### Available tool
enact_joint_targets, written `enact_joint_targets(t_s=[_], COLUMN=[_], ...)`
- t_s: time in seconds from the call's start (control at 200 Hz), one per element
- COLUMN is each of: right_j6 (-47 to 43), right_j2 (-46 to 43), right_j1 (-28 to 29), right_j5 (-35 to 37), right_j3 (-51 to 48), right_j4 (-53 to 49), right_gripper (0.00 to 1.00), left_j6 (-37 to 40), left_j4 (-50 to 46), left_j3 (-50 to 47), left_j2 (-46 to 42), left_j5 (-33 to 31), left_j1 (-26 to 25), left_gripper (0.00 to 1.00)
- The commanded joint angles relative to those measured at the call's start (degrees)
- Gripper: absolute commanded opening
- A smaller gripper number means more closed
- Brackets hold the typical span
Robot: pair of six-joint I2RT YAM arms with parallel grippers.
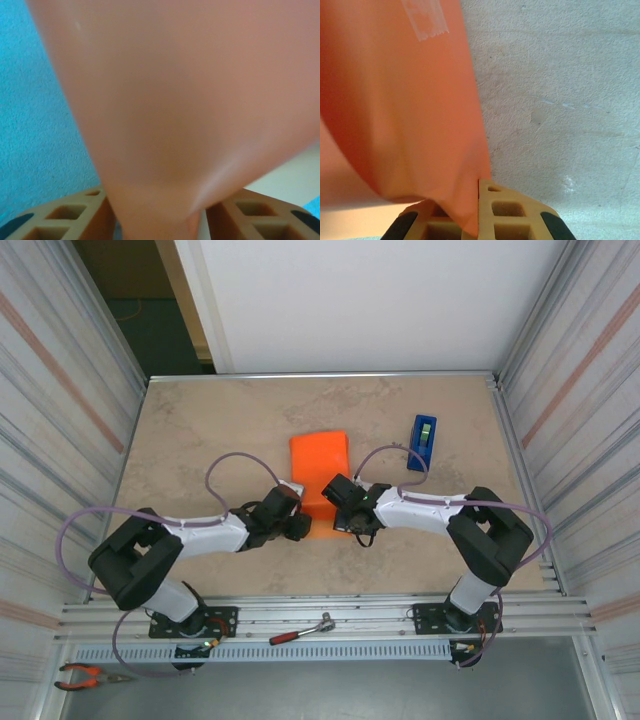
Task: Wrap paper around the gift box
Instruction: Fold the third fold of the wrapping paper on the gift box.
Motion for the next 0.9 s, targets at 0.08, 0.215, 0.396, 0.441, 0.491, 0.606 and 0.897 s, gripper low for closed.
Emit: enact_joint_targets(t_s=[0.08,0.215,0.396,0.441,0.491,0.606,0.897], right_j6=[-0.1,-0.2,-0.3,-0.3,-0.3,-0.5,-1.0], right_j2=[0.3,0.2,0.8,0.7,0.7,0.2,-0.4], right_j1=[-0.2,-0.3,-0.3,-0.3,-0.3,-0.3,-0.1], right_j5=[0.9,0.7,0.0,-0.1,-0.2,-0.5,-1.3], right_j3=[0.2,-0.3,-0.8,-0.9,-1.2,-1.7,-2.6], right_j4=[-0.4,0.4,1.3,1.5,1.6,2.1,2.9], right_gripper=[0.00,0.00,0.00,0.00,0.00,0.00,0.00], left_j6=[-1.4,-5.6,-8.5,-8.7,-8.9,-9.2,-10.4], left_j4=[-4.9,-2.0,1.9,2.8,3.4,3.8,4.2], left_j3=[1.0,-2.9,-4.7,-4.9,-4.6,-4.4,-3.9], left_j2=[-6.9,-11.7,-10.8,-9.7,-8.7,-7.3,-4.7], left_j5=[3.1,7.7,11.1,11.6,11.8,9.8,1.5], left_j1=[0.9,4.9,7.3,7.3,7.2,6.4,3.3], left_gripper=[0.61,0.66,0.64,0.63,0.61,0.54,0.39])
